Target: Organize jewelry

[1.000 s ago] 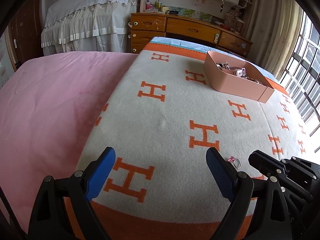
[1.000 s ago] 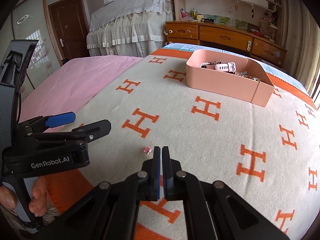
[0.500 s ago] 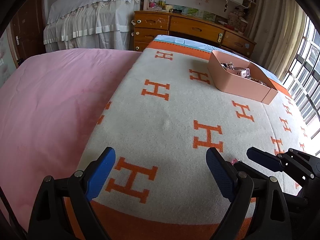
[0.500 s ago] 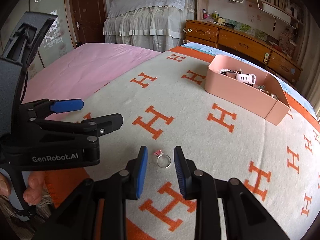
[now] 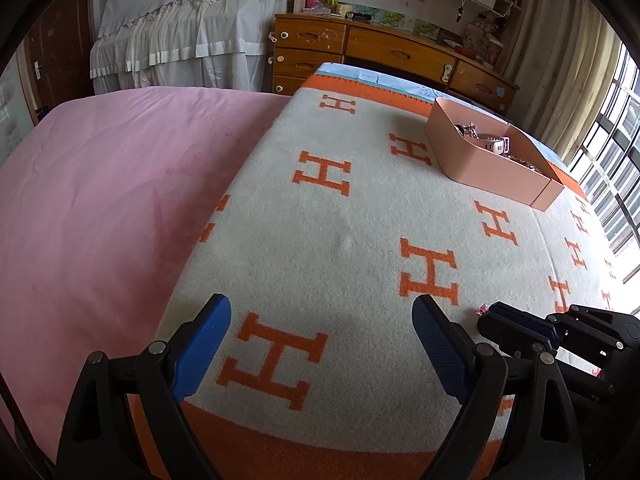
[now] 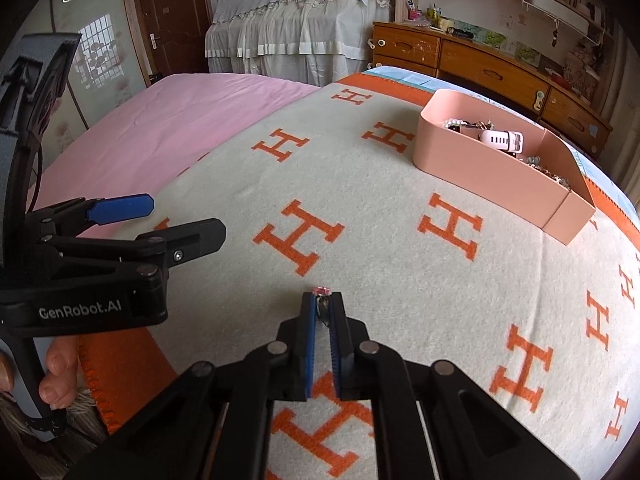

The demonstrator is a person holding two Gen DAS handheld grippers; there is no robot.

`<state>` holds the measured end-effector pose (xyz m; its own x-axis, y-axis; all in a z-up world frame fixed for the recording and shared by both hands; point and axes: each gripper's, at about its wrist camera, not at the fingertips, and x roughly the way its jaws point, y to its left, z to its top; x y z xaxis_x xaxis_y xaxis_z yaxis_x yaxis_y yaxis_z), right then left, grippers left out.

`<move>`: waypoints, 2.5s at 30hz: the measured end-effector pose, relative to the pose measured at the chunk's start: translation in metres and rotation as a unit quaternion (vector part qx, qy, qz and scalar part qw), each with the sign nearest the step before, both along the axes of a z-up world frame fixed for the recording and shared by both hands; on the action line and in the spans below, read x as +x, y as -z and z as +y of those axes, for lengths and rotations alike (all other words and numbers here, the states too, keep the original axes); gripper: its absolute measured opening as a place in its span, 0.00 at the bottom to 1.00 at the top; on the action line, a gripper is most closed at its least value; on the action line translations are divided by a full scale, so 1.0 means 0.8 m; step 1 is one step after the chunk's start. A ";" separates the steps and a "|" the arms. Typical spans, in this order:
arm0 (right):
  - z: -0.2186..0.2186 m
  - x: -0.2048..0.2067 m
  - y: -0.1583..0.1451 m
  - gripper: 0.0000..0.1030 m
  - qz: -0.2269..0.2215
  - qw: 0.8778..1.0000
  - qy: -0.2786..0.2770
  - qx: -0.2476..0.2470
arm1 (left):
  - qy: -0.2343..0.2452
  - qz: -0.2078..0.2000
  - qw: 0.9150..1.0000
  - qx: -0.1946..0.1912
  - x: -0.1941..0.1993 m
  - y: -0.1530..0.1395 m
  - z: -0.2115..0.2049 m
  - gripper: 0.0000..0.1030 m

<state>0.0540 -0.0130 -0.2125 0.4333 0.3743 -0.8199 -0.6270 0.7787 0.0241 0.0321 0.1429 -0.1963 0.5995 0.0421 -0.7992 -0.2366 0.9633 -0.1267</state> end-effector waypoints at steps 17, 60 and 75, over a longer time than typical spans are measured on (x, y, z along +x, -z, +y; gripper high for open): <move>-0.044 0.021 -0.088 0.02 -0.055 0.995 0.046 0.065 | 0.049 -0.039 0.998 0.012 0.031 -0.066 -0.031 0.88; -0.146 0.263 -0.157 0.24 0.007 0.968 0.220 0.123 | 0.136 0.001 0.991 0.002 0.277 -0.129 -0.130 0.99; -0.198 0.127 -0.184 0.31 -0.044 0.961 0.245 0.118 | 0.174 -0.069 0.982 0.035 0.127 -0.169 -0.183 0.99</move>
